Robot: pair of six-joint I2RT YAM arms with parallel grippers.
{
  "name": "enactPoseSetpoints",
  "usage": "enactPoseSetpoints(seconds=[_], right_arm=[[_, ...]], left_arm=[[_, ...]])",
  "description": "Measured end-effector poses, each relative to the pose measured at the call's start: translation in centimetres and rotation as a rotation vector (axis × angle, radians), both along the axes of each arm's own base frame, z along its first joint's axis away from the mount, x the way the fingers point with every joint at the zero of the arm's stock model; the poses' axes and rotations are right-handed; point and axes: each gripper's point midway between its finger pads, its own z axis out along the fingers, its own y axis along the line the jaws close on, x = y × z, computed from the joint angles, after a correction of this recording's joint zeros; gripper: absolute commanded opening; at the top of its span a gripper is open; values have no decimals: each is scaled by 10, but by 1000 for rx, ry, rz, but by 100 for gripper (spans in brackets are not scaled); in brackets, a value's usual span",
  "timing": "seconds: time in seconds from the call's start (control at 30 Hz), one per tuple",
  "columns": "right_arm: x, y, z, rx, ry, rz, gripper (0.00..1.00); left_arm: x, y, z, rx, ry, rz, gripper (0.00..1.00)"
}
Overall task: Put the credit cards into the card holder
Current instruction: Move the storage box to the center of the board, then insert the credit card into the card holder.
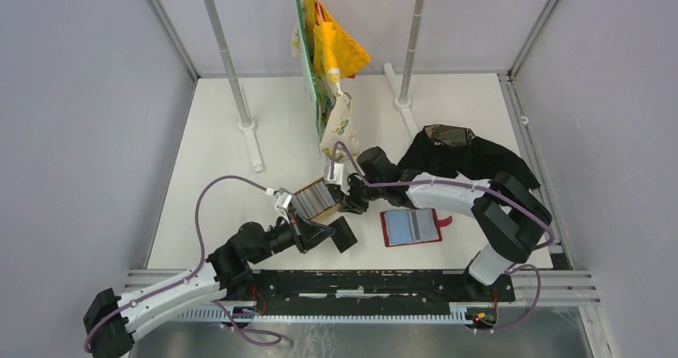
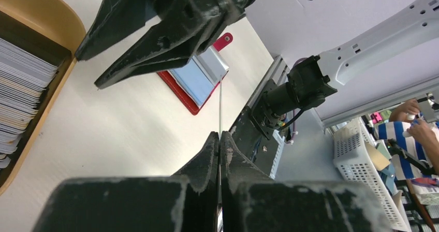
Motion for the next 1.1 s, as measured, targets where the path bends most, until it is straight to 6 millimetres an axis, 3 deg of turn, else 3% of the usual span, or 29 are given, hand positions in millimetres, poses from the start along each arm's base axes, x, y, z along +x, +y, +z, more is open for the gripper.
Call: enactPoseSetpoints(seconds=[0.07,0.17,0.43,0.57,0.77,0.97,1.1], right_arm=[[2,-1,7,-5,-35,40,38],[-3,-22,15,-49,-92,109,40],[1,-127,50,-80,-290,59,43],[-4,-171,38,-140,-355,-21,45],[-15,-215,8,-284,-370,-80,48],[-11,-250,-4,-371,-330,-196,48],[-11,-259,-10,-392,-295,-229,48]], left_arm=[[0,-1,1,-24,16,0,2],[1,-5,11,-69,16,0,2],[8,-26,0,-31,62,-18,2],[12,-52,-1,-25,101,-48,2],[25,-94,-12,-38,170,-84,2],[39,-130,-24,-64,227,-103,2],[47,-147,-31,-71,262,-103,2]])
